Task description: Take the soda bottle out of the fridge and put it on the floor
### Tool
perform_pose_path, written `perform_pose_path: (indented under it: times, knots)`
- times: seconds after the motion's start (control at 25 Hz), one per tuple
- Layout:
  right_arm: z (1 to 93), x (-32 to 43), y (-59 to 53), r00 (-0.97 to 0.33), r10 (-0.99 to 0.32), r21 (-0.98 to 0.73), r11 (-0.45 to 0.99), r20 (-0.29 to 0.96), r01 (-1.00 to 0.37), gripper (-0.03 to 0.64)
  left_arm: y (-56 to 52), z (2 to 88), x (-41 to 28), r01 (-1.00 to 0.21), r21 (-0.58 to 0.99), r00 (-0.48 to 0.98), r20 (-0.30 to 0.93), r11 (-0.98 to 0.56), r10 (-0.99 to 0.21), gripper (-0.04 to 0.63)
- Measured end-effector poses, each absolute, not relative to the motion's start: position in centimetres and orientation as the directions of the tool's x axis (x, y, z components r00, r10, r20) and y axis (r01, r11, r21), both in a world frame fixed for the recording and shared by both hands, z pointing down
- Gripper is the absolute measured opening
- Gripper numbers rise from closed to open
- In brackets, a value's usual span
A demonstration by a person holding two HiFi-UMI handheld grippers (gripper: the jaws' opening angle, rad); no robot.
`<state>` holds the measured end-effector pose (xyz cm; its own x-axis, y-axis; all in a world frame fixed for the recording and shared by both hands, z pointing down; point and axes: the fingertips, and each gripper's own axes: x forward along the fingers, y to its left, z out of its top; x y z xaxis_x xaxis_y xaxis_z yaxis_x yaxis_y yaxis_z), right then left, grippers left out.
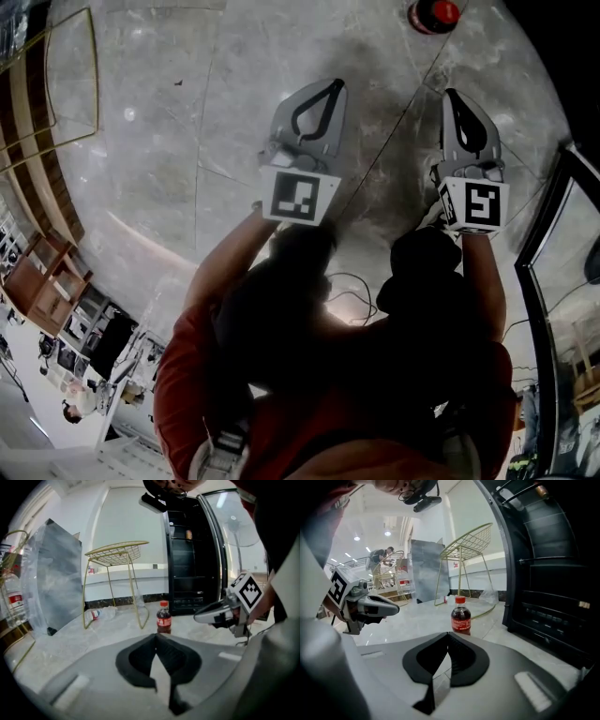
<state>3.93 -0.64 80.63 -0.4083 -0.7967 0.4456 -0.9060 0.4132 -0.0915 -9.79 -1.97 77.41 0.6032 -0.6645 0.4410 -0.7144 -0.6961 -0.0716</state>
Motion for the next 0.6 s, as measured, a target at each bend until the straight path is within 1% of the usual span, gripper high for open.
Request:
perform_pose_path:
  times: [0.12,0.32,0.44,0.6]
  knots:
    - [77.9,5.4,-0.5,-0.342,-0.812,-0.068,0.354,0.472,-0.933,0.0,-2.8,74.6,-9.1,-0.718,-0.05,0.611,0.433,-0.694,-0.663,0.0]
    - [69.4,6.4,0.0,-0.311,-0.815,-0.077,0.315,0.489,-0.946,0.0,-3.2,67.0,-7.8,-0.709,-0.051,0.616,0.441,-0.703,-0.653,0.0]
    - [62.5,7.8,0.6,-0.276,-0.825,-0.083,0.272,0.494,-0.959,0.0,-3.0,60.5,-6.7,-0.702,-0.048,0.619,0.452,-0.71,-0.642,0.0]
    - [51.9,9.1,1.2,-0.233,-0.838,-0.109,0.206,0.493,-0.972,0.0,-2.9,49.5,-5.2,-0.69,-0.048,0.634,0.439,-0.722,-0.636,0.0]
